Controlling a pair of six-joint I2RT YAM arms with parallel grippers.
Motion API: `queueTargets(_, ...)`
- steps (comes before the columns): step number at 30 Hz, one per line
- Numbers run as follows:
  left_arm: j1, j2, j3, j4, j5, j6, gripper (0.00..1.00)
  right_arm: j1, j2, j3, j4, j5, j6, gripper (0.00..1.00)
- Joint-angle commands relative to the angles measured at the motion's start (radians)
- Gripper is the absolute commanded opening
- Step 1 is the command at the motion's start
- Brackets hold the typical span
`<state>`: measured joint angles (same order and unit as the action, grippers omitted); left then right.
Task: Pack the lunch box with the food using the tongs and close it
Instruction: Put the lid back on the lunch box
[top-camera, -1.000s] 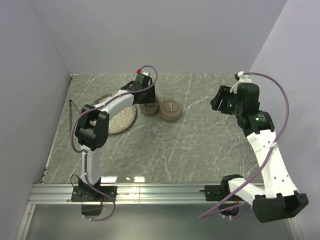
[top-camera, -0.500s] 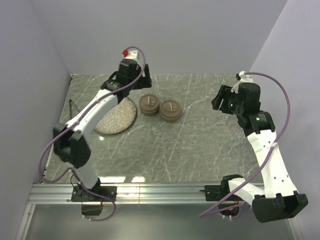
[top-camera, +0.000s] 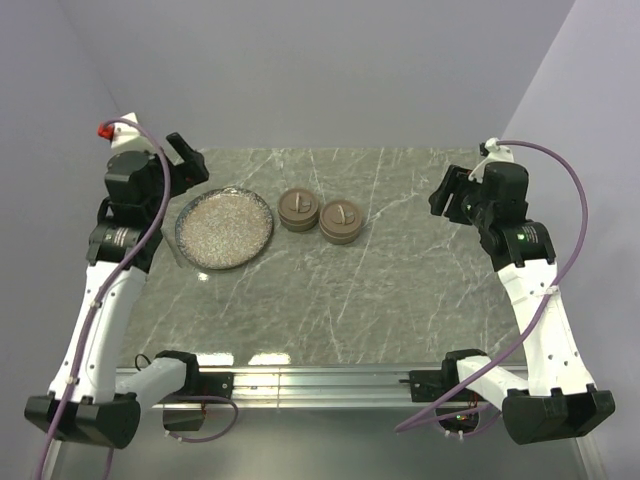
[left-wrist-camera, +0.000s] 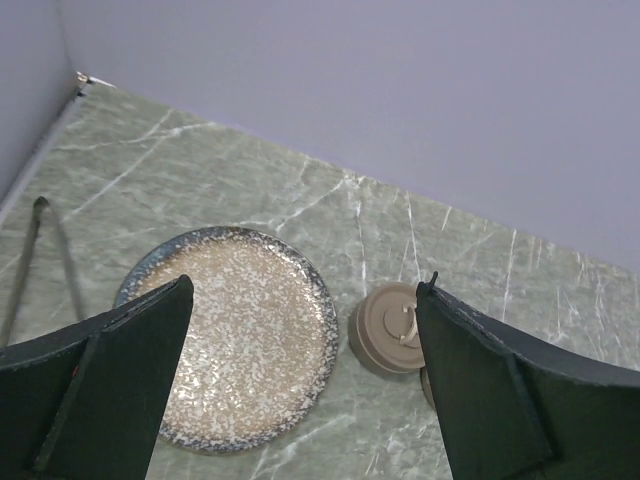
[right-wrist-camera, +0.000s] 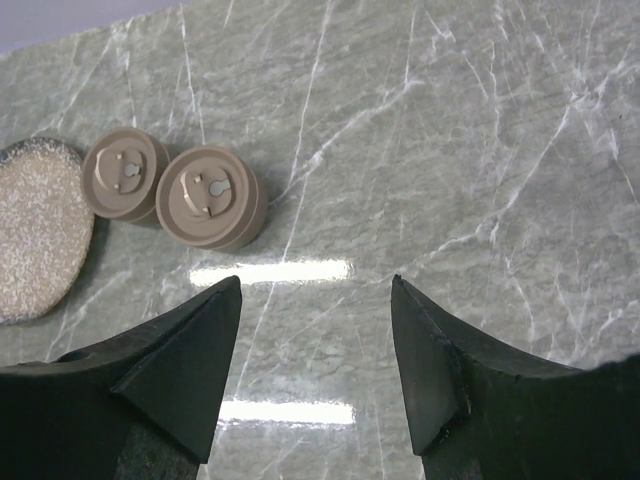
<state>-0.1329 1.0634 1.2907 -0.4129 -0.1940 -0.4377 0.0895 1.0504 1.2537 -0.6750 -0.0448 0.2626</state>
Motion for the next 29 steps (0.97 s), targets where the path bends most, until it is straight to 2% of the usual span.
queueTargets(1,0.015,-0.058,0.022,-0.026,-0.007,0.047,0.99,-0.014,-0.001,0.055,0.009,0.010,-0.017,0.69)
queueTargets(9,0.015,-0.094,0.096,-0.021,-0.056,0.045,0.99,-0.014,0.002,0.075,0.011,-0.006,-0.011,0.69)
queueTargets(21,0.015,-0.105,0.094,-0.029,-0.087,0.060,0.99,-0.013,0.000,0.079,0.008,-0.001,-0.010,0.70)
queueTargets(29,0.013,-0.028,0.131,-0.099,-0.110,0.030,0.99,-0.014,0.008,0.090,0.009,-0.003,-0.008,0.70)
